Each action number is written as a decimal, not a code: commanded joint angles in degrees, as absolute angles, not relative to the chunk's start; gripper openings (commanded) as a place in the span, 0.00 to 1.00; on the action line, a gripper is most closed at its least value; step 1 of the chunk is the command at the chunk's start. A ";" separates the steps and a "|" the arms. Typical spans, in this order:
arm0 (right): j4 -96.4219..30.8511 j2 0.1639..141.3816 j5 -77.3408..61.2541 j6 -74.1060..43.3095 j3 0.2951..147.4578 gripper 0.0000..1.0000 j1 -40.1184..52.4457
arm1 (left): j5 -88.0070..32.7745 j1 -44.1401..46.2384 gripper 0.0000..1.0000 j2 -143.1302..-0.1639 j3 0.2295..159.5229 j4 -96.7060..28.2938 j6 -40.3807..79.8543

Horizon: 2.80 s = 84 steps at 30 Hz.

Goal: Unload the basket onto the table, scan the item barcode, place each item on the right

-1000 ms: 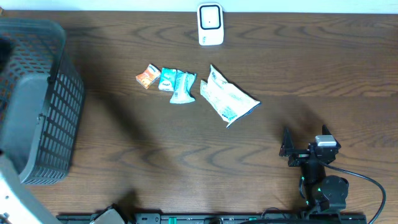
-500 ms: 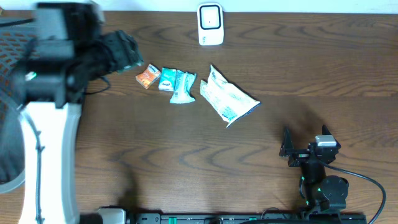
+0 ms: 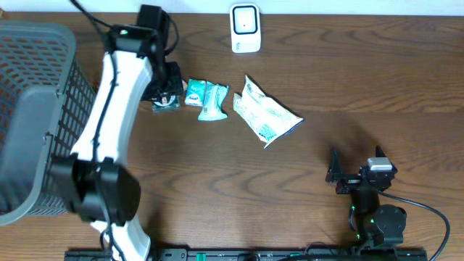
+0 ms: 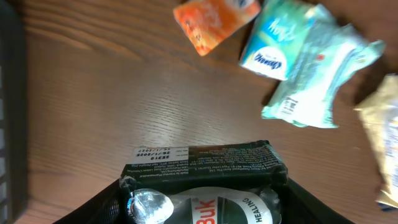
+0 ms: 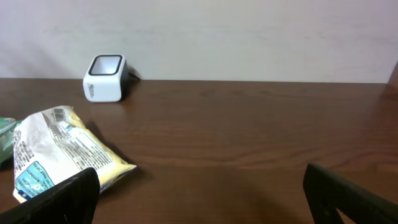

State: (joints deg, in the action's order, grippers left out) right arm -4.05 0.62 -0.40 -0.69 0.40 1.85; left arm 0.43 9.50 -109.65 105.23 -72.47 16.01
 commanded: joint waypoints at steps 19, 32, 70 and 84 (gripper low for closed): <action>-4.34 0.38 -0.34 -1.26 0.32 0.99 1.72 | -3.62 10.07 0.62 -122.80 105.12 -71.46 15.25; -4.34 0.38 -0.34 -1.26 0.32 0.99 1.72 | -3.62 10.07 0.63 -122.83 105.12 -69.71 15.22; -4.34 0.38 -0.32 -1.26 0.32 0.99 1.72 | -3.57 9.93 0.98 -116.99 109.51 -73.93 15.20; -4.34 0.38 -0.32 -1.26 0.32 0.99 1.72 | 11.25 9.93 0.97 -101.43 110.10 -77.03 15.03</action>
State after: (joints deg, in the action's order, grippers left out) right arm -4.08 0.62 -0.40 -0.69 0.40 1.85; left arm 4.38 9.98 -101.49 109.78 -75.96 15.57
